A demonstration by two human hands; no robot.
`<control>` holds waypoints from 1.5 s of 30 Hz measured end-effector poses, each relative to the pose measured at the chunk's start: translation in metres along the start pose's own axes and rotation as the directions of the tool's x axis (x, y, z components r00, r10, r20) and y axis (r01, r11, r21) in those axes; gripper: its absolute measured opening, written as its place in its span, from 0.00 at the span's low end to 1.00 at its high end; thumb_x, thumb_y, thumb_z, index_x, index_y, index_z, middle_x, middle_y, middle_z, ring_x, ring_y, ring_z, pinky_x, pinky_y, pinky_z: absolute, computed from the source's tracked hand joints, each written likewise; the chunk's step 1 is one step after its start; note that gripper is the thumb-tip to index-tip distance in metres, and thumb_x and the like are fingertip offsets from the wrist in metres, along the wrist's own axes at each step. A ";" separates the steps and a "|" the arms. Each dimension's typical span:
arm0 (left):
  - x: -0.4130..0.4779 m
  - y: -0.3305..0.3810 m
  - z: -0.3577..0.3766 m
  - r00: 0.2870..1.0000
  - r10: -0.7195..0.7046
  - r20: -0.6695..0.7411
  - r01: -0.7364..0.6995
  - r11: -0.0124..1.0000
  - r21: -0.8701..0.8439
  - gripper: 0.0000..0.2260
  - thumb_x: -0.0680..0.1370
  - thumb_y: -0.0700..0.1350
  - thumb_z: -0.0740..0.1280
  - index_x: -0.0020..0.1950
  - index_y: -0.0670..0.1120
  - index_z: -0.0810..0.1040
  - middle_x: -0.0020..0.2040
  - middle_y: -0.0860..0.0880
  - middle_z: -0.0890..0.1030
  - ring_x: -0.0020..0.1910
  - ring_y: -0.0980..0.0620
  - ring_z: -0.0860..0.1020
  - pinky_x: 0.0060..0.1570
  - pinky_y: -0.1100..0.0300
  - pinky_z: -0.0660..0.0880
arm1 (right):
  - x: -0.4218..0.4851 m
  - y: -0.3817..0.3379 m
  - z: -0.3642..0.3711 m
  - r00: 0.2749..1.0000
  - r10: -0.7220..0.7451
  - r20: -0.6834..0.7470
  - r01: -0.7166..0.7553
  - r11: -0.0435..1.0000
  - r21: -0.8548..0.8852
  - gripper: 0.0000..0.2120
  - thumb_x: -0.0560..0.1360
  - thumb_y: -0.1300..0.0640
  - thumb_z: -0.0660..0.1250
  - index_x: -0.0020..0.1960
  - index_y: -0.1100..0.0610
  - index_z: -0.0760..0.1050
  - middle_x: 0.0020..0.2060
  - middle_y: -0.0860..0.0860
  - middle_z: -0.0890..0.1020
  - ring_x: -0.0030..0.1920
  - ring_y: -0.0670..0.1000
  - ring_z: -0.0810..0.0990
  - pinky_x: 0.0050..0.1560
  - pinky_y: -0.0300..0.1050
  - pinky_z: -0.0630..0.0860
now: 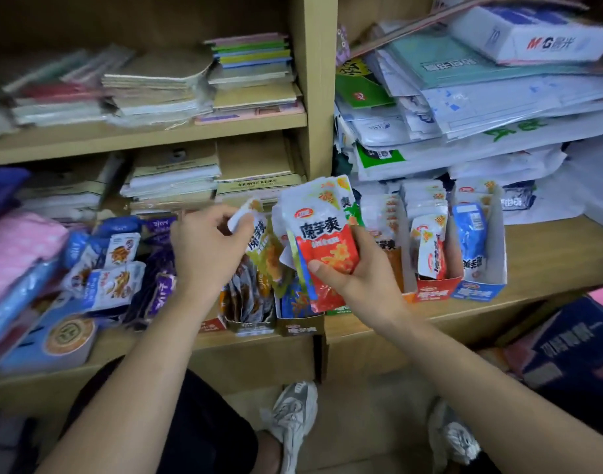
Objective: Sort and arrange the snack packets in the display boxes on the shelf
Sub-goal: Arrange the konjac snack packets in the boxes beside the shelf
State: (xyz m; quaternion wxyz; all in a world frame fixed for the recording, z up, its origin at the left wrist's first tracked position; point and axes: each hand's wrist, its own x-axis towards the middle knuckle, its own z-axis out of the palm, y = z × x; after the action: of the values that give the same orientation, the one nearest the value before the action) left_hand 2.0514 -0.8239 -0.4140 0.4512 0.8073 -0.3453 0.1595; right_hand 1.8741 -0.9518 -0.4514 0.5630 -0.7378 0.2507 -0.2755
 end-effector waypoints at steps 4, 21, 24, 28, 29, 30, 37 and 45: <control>0.000 -0.011 0.003 0.969 -0.119 0.218 0.110 0.992 0.056 0.03 0.74 0.45 0.74 0.41 0.48 0.86 0.33 0.57 0.82 0.32 0.57 0.80 0.37 0.56 0.79 | 0.020 0.009 0.009 0.999 0.027 -0.018 -0.030 0.991 -0.127 0.21 0.73 0.50 0.77 0.61 0.52 0.71 0.49 0.41 0.82 0.46 0.36 0.81 0.43 0.35 0.79; -0.009 0.003 0.008 0.919 -0.128 0.372 0.076 0.986 0.150 0.08 0.72 0.46 0.76 0.50 0.53 0.83 0.30 0.58 0.77 0.29 0.62 0.74 0.28 0.71 0.61 | 0.028 0.015 -0.038 0.961 0.142 -0.239 -0.128 0.989 0.071 0.20 0.73 0.54 0.76 0.62 0.50 0.74 0.49 0.46 0.86 0.46 0.46 0.86 0.47 0.49 0.84; -0.010 0.007 0.008 0.951 -0.109 0.290 0.070 0.988 0.141 0.11 0.72 0.43 0.75 0.53 0.51 0.84 0.31 0.60 0.76 0.30 0.62 0.74 0.31 0.67 0.64 | 0.020 0.006 -0.043 0.961 0.115 -0.251 -0.089 0.989 0.115 0.20 0.73 0.54 0.76 0.61 0.49 0.73 0.48 0.45 0.85 0.45 0.44 0.86 0.40 0.39 0.82; -0.015 0.013 0.011 0.940 -0.041 0.339 -0.099 0.917 0.387 0.16 0.76 0.49 0.71 0.63 0.56 0.77 0.45 0.54 0.82 0.36 0.57 0.73 0.34 0.64 0.58 | 0.014 0.010 -0.047 0.956 0.187 -0.225 -0.146 0.971 0.187 0.17 0.73 0.56 0.76 0.59 0.51 0.75 0.47 0.47 0.86 0.45 0.48 0.87 0.43 0.48 0.84; -0.016 0.011 0.014 0.928 -0.044 0.369 -0.133 0.889 0.439 0.17 0.76 0.51 0.70 0.65 0.58 0.75 0.50 0.54 0.83 0.39 0.53 0.75 0.34 0.62 0.61 | 0.012 0.012 -0.048 0.957 0.200 -0.212 -0.159 0.967 0.197 0.16 0.73 0.57 0.76 0.57 0.50 0.76 0.46 0.47 0.87 0.45 0.48 0.87 0.44 0.50 0.84; -0.017 0.008 0.018 0.918 -0.044 0.395 -0.157 0.872 0.464 0.18 0.76 0.52 0.70 0.66 0.59 0.73 0.54 0.54 0.83 0.43 0.51 0.78 0.34 0.60 0.66 | 0.011 0.013 -0.048 0.958 0.205 -0.200 -0.165 0.966 0.198 0.14 0.73 0.58 0.76 0.56 0.49 0.76 0.45 0.47 0.87 0.45 0.49 0.87 0.44 0.50 0.83; -0.014 0.001 0.044 0.797 0.288 0.530 -0.534 0.747 0.397 0.30 0.69 0.48 0.77 0.71 0.53 0.75 0.66 0.53 0.74 0.66 0.45 0.66 0.63 0.46 0.65 | 0.005 0.015 -0.048 0.962 0.217 -0.168 -0.189 0.968 0.168 0.17 0.73 0.55 0.75 0.59 0.50 0.74 0.47 0.47 0.85 0.45 0.45 0.86 0.38 0.39 0.80; -0.014 -0.001 0.063 0.705 0.274 0.654 -0.608 0.709 0.359 0.21 0.77 0.57 0.69 0.69 0.55 0.75 0.63 0.55 0.80 0.62 0.48 0.69 0.61 0.46 0.60 | 0.003 0.016 -0.047 0.964 0.224 -0.146 -0.201 0.967 0.153 0.15 0.74 0.55 0.75 0.56 0.47 0.73 0.46 0.46 0.85 0.44 0.43 0.86 0.35 0.36 0.80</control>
State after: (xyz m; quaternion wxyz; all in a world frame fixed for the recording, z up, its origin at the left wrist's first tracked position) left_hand 2.0384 -0.8706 -0.4568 0.0237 0.7977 -0.5909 0.1183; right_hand 1.8429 -0.9906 -0.4566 0.6164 -0.6413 0.3540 -0.2889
